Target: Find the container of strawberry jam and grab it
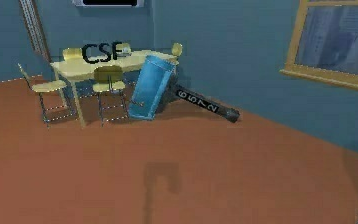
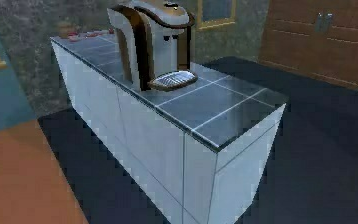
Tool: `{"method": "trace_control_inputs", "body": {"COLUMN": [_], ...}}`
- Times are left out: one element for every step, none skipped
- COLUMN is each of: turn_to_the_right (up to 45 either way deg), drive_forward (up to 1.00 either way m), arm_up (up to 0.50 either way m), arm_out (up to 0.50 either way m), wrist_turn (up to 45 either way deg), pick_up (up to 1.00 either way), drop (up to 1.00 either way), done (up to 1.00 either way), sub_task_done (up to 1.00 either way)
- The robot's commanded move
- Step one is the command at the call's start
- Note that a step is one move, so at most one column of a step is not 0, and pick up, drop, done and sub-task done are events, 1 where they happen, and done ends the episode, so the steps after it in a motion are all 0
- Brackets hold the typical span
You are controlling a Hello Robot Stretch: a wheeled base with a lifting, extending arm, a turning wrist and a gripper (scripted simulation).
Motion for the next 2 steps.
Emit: {"method": "trace_control_inputs", "body": {"turn_to_the_right": [45.0, 3.0], "drive_forward": [0.0, 0.0], "arm_up": [0.0, 0.0], "arm_out": [0.0, 0.0], "wrist_turn": [0.0, 0.0], "pick_up": [0.0, 0.0], "drop": [0.0, 0.0], "done": [0.0, 0.0], "sub_task_done": [0.0, 0.0]}}
